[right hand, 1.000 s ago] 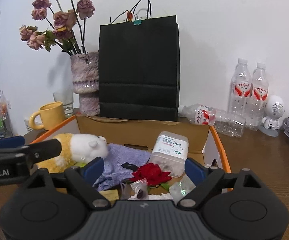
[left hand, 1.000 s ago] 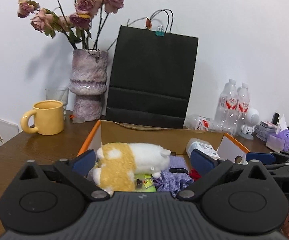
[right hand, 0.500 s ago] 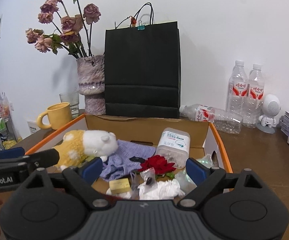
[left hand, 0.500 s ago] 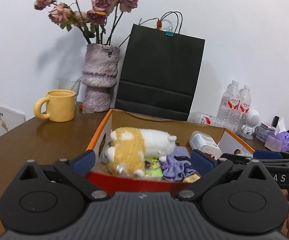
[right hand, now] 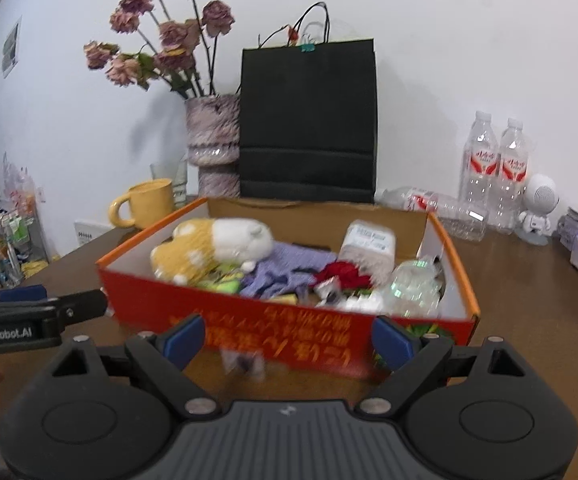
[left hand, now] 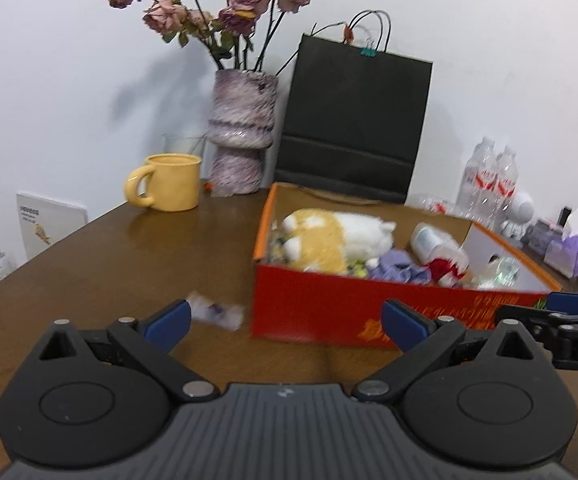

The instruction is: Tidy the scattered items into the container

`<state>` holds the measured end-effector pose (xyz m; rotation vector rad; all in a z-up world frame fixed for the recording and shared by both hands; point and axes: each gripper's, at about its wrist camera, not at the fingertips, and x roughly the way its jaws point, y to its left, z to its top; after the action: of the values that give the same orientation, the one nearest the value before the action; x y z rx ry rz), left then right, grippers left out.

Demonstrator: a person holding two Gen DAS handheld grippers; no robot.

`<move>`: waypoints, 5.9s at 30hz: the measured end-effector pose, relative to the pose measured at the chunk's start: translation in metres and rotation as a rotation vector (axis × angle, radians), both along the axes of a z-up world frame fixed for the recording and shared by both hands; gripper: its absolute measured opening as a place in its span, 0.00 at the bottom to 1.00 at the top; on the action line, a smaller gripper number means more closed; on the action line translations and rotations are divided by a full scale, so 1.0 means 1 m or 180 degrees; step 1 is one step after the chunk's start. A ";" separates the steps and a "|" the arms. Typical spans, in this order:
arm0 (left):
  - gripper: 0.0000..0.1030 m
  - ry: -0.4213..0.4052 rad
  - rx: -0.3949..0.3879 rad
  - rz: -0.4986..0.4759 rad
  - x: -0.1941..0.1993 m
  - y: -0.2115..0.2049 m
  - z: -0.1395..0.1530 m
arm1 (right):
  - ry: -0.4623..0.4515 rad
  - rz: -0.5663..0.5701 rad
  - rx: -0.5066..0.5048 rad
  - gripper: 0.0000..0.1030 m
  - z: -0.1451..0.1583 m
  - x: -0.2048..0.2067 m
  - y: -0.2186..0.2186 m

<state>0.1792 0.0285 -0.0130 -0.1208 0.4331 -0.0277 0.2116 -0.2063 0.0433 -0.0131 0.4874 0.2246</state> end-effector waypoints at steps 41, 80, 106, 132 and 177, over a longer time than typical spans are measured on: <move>1.00 0.0844 0.0404 -0.0122 0.004 0.005 -0.033 | 0.0677 -0.0158 -0.0199 1.00 -0.051 -0.003 0.027; 1.00 0.0840 0.0408 -0.0125 0.005 0.005 -0.033 | 0.0676 -0.0171 -0.0188 1.00 -0.052 -0.002 0.026; 0.99 0.0665 0.0226 -0.0127 0.095 0.076 -0.017 | 0.0645 -0.0399 0.0092 0.65 -0.043 0.043 0.048; 0.12 0.0386 0.0176 -0.0502 0.039 0.067 -0.007 | 0.0417 -0.0306 0.0278 0.11 -0.033 0.018 0.057; 0.48 0.0222 -0.0010 -0.0499 0.126 -0.066 0.008 | 0.0246 -0.0048 0.0207 0.15 -0.002 0.108 -0.022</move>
<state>0.3048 -0.0377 -0.0053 -0.0910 0.5117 -0.1789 0.3199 -0.2286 0.0411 0.0628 0.5567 0.2268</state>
